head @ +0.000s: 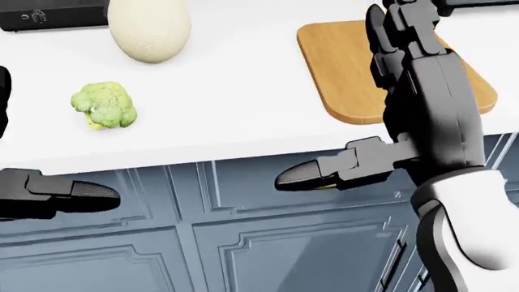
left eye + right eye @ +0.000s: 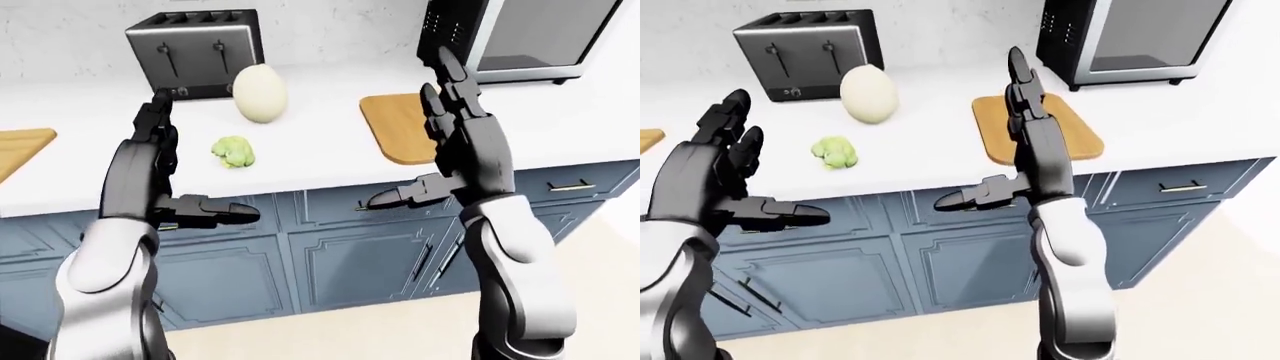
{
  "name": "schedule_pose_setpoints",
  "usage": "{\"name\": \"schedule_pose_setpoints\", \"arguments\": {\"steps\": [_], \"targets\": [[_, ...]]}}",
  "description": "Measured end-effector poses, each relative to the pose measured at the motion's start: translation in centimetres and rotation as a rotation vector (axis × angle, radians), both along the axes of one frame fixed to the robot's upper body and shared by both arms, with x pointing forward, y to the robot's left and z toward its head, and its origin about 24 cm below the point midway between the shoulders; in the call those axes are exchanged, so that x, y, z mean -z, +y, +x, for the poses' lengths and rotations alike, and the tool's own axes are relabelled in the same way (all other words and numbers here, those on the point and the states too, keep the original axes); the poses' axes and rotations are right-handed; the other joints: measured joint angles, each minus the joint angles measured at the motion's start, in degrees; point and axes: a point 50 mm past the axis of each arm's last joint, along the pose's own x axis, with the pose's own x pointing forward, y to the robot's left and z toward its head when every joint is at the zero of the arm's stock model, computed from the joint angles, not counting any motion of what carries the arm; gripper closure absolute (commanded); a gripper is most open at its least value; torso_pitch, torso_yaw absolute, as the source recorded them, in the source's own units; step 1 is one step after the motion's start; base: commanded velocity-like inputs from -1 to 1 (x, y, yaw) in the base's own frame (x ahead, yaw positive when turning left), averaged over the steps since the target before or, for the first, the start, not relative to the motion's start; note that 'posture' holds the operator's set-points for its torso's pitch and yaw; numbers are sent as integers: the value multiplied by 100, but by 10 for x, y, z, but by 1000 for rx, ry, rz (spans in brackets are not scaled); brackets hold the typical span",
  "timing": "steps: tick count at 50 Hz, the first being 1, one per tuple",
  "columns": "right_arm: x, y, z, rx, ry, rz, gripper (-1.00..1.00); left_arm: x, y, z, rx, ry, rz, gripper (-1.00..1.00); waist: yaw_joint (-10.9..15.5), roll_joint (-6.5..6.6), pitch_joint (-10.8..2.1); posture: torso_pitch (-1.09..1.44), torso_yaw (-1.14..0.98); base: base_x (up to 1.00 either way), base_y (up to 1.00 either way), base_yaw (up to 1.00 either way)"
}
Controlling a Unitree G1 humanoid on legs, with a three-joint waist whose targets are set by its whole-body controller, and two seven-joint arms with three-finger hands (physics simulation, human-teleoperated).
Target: Place the broccoli and the cantaloupe on separate cutting boards.
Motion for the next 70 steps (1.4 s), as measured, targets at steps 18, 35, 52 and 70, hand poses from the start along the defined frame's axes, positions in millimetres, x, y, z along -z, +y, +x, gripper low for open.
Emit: {"name": "schedule_pose_setpoints", "arguments": {"steps": [18,35,52,70], "targets": [[-13,-1,-17,-47,-26,44,-100,-14,9,-26,-10,-50,-10,-100,64,340,-44,0,0,23,6,0],[-6,4,-9,-29,-36,37,-100,-2,4,-26,-9,-30,5,-100,-5,13,-54,0,0,6,0,0],[-10,3,-12,-16,-65,34,-100,-3,9,-33,-25,-34,9,-100,-13,276,-196,0,0,0,10,0],[-7,6,-12,-43,-67,42,-100,-1,10,-30,-48,-27,16,-100,155,-151,-58,0,0,5,9,0]]}}
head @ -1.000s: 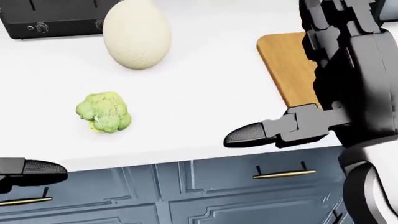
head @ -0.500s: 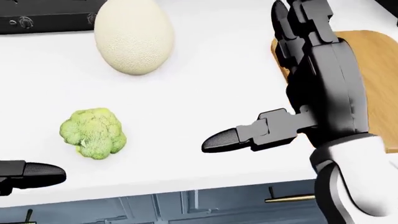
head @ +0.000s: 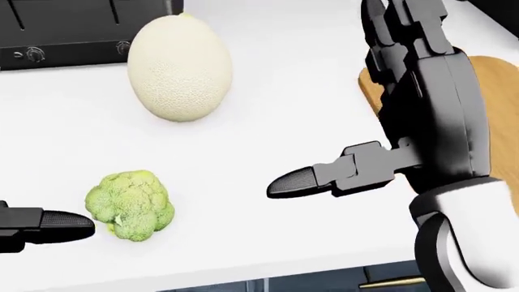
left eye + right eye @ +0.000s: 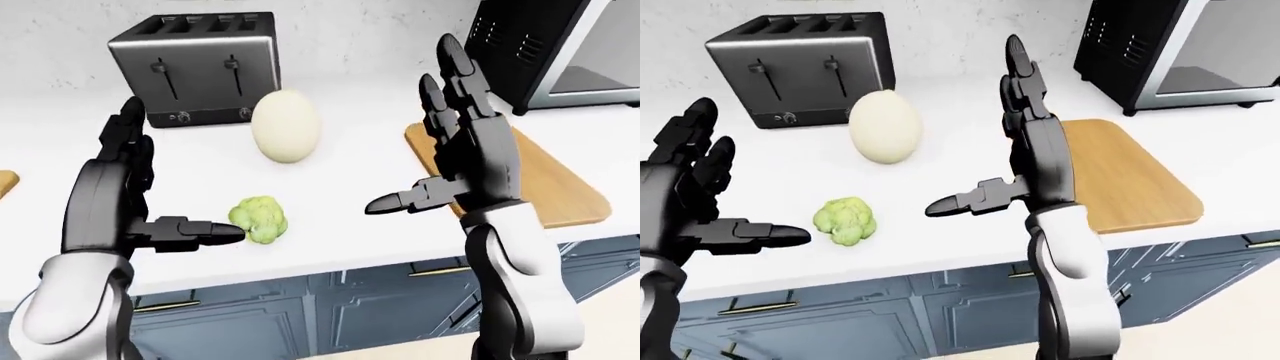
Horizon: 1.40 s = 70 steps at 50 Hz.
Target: Place the broccoli and the cantaloupe on separate cutting boards.
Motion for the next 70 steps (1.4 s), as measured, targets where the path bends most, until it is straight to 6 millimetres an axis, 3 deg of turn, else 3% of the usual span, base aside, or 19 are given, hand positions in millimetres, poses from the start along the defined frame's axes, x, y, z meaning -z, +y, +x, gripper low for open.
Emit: {"name": "schedule_pose_setpoints", "arguments": {"steps": [2,11,16,18,20,23,27,33,36,37,39,43,44,48,55,70], "targets": [[4,-1,2,9,20,-1,-100,4,-1,1,9,25,-7,-100,0,85,44,0,0,0,0,0],[5,-3,4,24,38,-15,-100,1,-2,1,24,26,-2,-100,-111,305,-26,0,0,2,3,0],[-1,-5,-1,30,2,-11,-100,-5,-3,-1,27,2,12,-100,-111,241,-91,0,0,5,11,0],[-2,-4,-2,20,-12,-13,-100,-7,-2,-2,17,-6,12,-100,-132,372,-43,0,0,6,15,0],[-3,-2,-2,12,-16,-16,-100,-6,-1,-2,9,-3,12,-100,-150,594,-24,0,0,9,30,0],[4,1,0,-6,19,-13,-100,-4,1,-1,-5,18,7,-100,-109,495,54,0,0,9,30,0],[8,-2,4,7,46,4,-100,-5,-1,-1,2,8,10,-100,-176,473,34,0,0,2,0,0],[-2,-1,2,8,7,4,-100,-3,2,-1,-13,16,6,-100,-93,190,106,0,0,0,0,0],[-1,3,1,-11,8,2,-100,-2,3,-2,-17,20,4,-100,-8,-50,66,0,0,0,0,0],[0,2,1,-12,12,-1,-100,-2,3,-2,-14,19,1,-100,0,-62,71,0,0,4,0,0],[4,1,3,-2,36,0,-100,1,2,-2,-3,33,-2,-100,-17,30,97,0,0,7,0,0],[8,-3,6,25,66,9,-100,-1,-1,-1,17,27,2,-100,-110,380,44,0,0,12,-2,0],[6,-3,5,29,50,9,-100,-4,-1,-3,18,8,12,-100,-126,411,24,0,0,0,0,0],[1,3,5,12,18,-5,-100,-7,1,-5,1,-13,21,-100,-158,315,-69,0,0,0,0,0],[1,17,21,-3,82,-60,-100,-3,4,-3,-5,22,1,-100,-130,216,-42,0,0,0,0,0],[-19,43,63,44,163,-185,-100,-6,5,-6,-11,7,7,-100,-115,238,-19,0,0,0,0,0]]}}
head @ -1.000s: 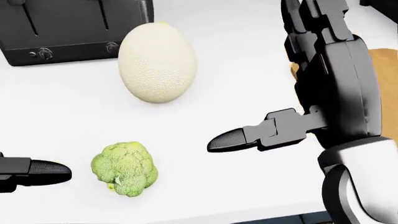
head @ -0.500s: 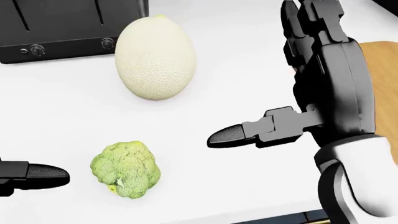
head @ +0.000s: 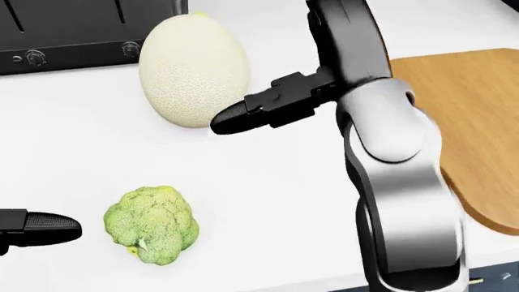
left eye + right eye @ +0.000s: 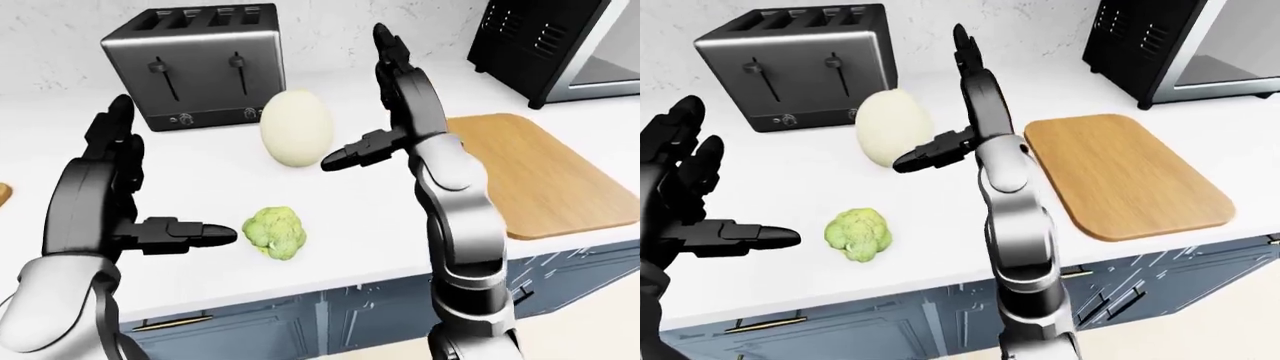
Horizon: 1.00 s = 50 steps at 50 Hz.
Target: Place the broccoli and the cantaloupe on separate cutting boards.
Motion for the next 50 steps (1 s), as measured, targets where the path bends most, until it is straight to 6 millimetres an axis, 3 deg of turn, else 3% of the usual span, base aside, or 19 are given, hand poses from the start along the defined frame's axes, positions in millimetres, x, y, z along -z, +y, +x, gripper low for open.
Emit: {"name": "schedule_pose_setpoints", "arguments": {"steps": [17,23,29,37,50], "targets": [[-1,26,46,17,70,-88,-100,1,2,-2,3,-2,-1,-100,0,28,25,0,0,0,0,0],[-1,37,53,-7,76,-108,-100,3,2,-2,-1,3,-1,-100,-3,33,18,0,0,0,0,0],[8,48,58,-30,93,-113,-100,3,3,-2,-4,3,-5,-100,-1,40,16,0,0,0,0,0],[38,57,72,-18,159,-138,-100,4,4,-2,0,1,-7,-100,5,62,11,0,0,0,0,0],[49,59,94,-8,180,-157,-100,5,4,-4,-1,6,-3,-100,-11,66,-18,0,0,0,0,0]]}}
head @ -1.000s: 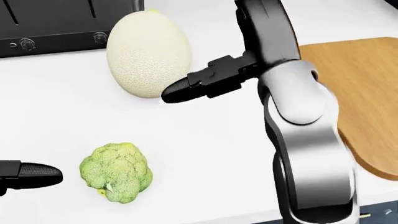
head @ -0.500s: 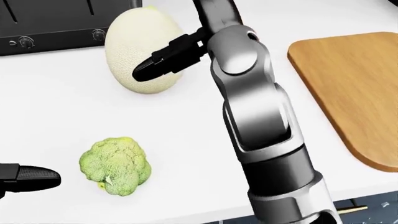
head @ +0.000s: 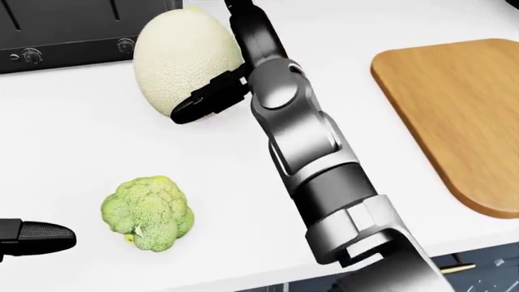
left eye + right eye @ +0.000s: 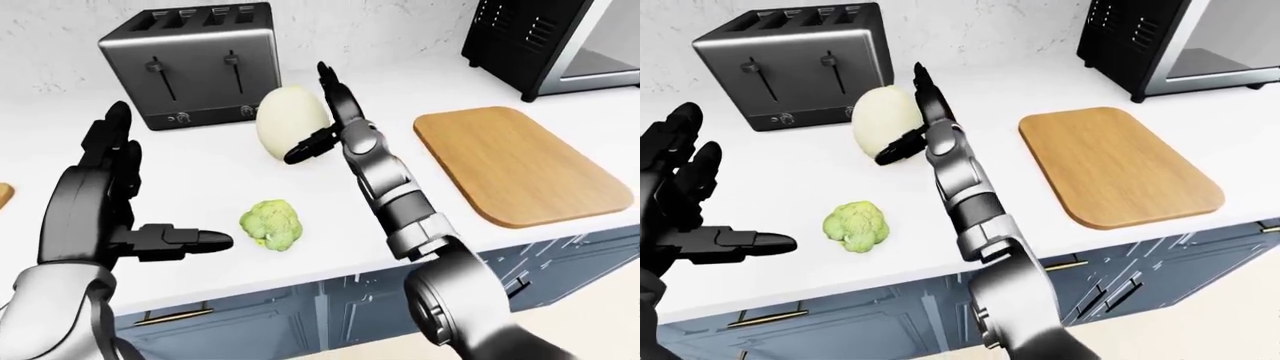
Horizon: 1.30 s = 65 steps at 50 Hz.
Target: Place the broccoli and the cantaloupe on separate cutting boards.
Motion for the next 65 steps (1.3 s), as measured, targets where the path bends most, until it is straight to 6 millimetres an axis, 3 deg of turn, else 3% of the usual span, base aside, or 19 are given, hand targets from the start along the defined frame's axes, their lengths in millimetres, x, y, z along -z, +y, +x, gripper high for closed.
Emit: {"name": "schedule_pose_setpoints", "arguments": {"steps": [19,23,29,31,43,48,65], "targets": [[12,14,1,-20,-1,-14,-98,-2,1,-1,-4,-3,4,-100,8,-4,-9,0,0,0,0,0],[13,14,1,-17,-3,-28,-62,-2,3,-1,-8,-4,3,-100,9,-4,-5,0,0,0,0,0],[11,11,1,-3,-21,-59,-28,-3,5,-3,-15,-8,0,-100,7,-9,-5,0,0,0,0,0],[10,10,1,5,-30,-70,-3,-3,5,-3,-12,-11,0,-100,12,-10,-9,0,0,0,0,0],[4,5,2,36,-82,-103,53,-10,9,-10,-21,-40,-13,-100,35,-54,-25,0,0,0,0,0],[1,4,0,30,-92,-109,100,-11,8,-10,-18,-39,-3,-100,50,-76,-4,0,0,0,0,0],[-15,-5,-20,15,-58,-146,100,-12,8,-11,-30,-35,9,-100,149,-202,150,0,0,0,0,0]]}}
